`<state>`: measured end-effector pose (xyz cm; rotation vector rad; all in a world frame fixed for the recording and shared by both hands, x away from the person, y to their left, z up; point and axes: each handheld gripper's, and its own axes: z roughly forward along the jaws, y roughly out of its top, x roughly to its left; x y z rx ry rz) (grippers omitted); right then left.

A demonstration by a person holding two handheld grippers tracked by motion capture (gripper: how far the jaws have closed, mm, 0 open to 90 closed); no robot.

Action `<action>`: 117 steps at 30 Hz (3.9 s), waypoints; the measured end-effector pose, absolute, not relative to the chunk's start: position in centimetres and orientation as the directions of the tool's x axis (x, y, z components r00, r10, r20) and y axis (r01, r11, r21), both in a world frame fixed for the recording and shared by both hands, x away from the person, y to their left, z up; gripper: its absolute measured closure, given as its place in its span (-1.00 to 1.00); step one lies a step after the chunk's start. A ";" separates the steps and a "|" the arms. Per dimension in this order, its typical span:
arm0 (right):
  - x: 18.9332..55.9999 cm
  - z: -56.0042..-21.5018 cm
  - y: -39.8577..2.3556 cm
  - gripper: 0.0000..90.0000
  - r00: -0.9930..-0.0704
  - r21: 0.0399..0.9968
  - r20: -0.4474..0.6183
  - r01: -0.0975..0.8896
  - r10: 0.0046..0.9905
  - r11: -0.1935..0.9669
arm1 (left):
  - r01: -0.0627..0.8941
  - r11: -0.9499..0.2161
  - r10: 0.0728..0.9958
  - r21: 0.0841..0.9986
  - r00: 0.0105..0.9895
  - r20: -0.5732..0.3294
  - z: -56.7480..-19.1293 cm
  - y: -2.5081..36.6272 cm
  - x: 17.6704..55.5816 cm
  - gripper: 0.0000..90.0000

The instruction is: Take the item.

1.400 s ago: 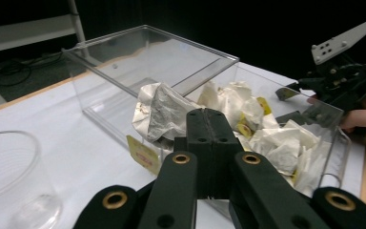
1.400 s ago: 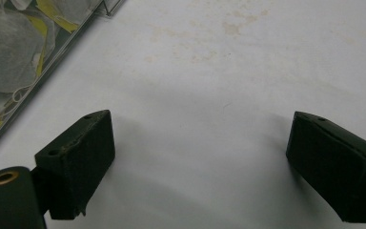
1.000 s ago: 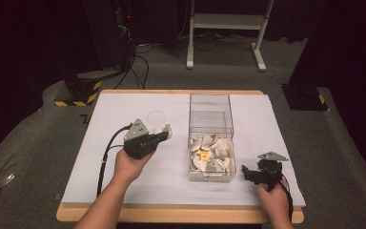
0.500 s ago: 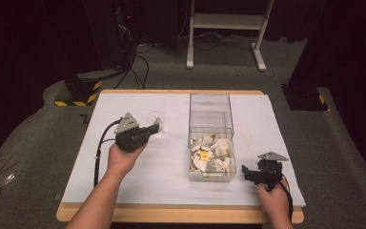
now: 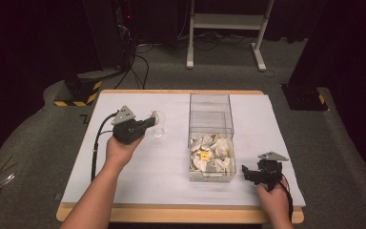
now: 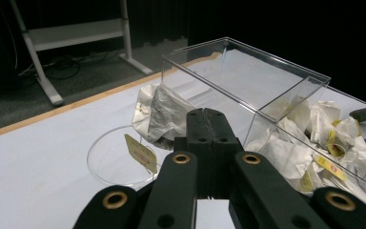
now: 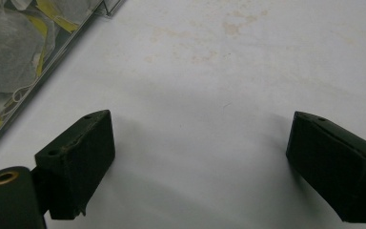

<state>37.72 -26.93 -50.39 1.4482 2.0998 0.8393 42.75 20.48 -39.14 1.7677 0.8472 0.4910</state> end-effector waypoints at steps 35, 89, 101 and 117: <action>37.7 -50.4 -26.9 -0.80 -0.346 0.701 -0.025 0.663 0.938 0.263 | 0.381 -0.193 0.768 0.904 0.633 -0.103 -40.3 20.4 46.8 1.00; 37.7 -50.4 -26.9 -0.80 -0.346 0.701 -0.026 0.662 0.938 0.263 | 0.447 -0.242 0.832 0.861 0.553 -0.053 -41.7 20.6 45.8 -0.12; 37.7 -50.4 -26.9 -0.80 -0.346 0.701 -0.026 0.662 0.938 0.263 | 0.460 -0.234 0.834 0.856 0.548 -0.067 -42.1 22.0 44.6 -0.39; 37.7 -50.4 -26.9 -0.80 -0.345 0.702 -0.025 0.663 0.938 0.262 | 0.465 -0.221 0.846 0.857 0.529 -0.069 -43.5 25.2 41.5 -0.42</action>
